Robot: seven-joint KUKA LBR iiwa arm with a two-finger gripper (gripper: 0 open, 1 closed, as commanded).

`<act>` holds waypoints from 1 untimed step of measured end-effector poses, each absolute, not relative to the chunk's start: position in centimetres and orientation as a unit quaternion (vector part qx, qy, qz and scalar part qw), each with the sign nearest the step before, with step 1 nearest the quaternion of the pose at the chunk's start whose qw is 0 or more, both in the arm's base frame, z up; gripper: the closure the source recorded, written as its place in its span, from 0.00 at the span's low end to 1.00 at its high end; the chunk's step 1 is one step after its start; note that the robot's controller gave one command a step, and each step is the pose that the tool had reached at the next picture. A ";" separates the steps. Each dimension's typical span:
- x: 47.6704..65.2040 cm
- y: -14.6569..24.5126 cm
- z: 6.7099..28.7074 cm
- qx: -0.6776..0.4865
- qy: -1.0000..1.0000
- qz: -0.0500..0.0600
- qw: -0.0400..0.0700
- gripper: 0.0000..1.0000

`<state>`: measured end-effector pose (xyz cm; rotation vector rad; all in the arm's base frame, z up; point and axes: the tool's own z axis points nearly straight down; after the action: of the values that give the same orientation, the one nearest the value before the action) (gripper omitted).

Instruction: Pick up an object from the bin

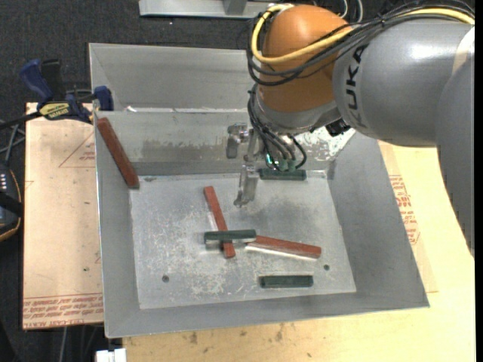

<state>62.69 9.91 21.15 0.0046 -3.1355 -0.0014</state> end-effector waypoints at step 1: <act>62.9 9.9 21.6 0.001 -1.000 -0.001 -0.001 0.00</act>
Offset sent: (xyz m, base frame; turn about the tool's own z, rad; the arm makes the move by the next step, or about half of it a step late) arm -0.0626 -0.0135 -0.1415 0.0602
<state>62.86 9.86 21.62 0.0017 -3.1434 -0.0023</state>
